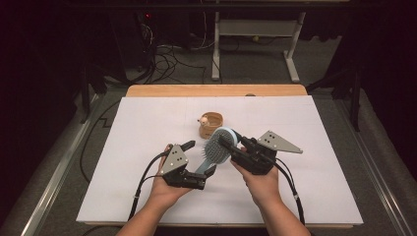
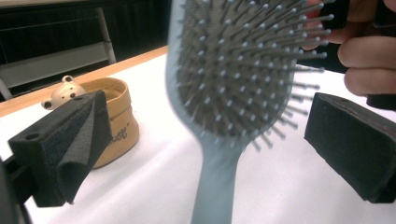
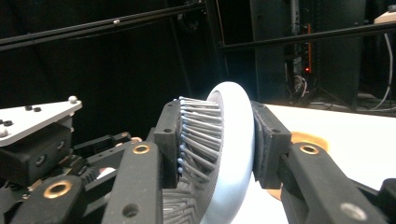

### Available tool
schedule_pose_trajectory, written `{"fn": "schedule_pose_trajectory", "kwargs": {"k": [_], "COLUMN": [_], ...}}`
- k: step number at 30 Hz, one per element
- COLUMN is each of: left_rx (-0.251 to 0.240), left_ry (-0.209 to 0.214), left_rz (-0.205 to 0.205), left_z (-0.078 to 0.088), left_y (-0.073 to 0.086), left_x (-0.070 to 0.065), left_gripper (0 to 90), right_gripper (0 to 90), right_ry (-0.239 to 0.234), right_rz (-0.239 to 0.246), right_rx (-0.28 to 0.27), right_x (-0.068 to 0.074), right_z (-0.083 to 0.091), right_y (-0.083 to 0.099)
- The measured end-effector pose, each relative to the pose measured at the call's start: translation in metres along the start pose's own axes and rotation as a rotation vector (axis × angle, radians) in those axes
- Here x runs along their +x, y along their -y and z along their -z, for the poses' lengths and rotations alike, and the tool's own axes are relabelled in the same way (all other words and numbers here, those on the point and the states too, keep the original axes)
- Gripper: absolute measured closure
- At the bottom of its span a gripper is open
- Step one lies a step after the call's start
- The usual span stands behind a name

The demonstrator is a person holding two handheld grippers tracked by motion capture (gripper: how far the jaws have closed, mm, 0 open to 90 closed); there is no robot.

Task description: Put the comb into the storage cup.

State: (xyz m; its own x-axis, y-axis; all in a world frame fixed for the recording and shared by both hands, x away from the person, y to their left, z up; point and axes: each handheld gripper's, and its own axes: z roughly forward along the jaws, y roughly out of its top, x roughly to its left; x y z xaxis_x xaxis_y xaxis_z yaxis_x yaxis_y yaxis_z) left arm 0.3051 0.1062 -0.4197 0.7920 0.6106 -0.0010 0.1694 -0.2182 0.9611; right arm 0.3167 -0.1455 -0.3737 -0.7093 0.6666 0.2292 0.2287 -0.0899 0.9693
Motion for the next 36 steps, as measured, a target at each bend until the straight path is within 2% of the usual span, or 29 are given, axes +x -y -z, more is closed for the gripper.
{"fn": "schedule_pose_trajectory", "kwargs": {"k": [2, 6, 14, 27, 33, 36], "left_rx": [-0.005, -0.005, -0.009, -0.011, -0.015, -0.003], "left_ry": [0.012, 0.019, 0.007, -0.057, -0.083, -0.114], "left_rz": [0.010, 0.003, 0.010, 0.029, 0.032, 0.034], "left_z": [0.002, 0.004, 0.011, 0.035, 0.044, 0.051], "left_y": [0.002, 0.004, 0.009, 0.024, 0.029, 0.034], "left_x": [0.003, 0.003, 0.010, 0.035, 0.043, 0.049], "left_gripper": [1.5, 0.6, 0.5, 0.6, 0.6, 0.7], "right_gripper": [62.2, 62.2, 62.1, 61.9, 61.9, 61.8], "right_ry": [0.006, 0.023, 0.046, 0.074, 0.087, 0.097], "right_rz": [-0.003, -0.007, 0.005, 0.027, 0.034, 0.041], "right_rx": [-0.004, -0.016, -0.018, -0.027, -0.037, -0.042], "right_x": [-0.003, -0.007, -0.013, -0.020, -0.023, -0.025], "right_z": [0.002, 0.006, 0.011, 0.021, 0.025, 0.028], "right_y": [-0.001, -0.002, -0.004, -0.005, -0.006, -0.006]}}
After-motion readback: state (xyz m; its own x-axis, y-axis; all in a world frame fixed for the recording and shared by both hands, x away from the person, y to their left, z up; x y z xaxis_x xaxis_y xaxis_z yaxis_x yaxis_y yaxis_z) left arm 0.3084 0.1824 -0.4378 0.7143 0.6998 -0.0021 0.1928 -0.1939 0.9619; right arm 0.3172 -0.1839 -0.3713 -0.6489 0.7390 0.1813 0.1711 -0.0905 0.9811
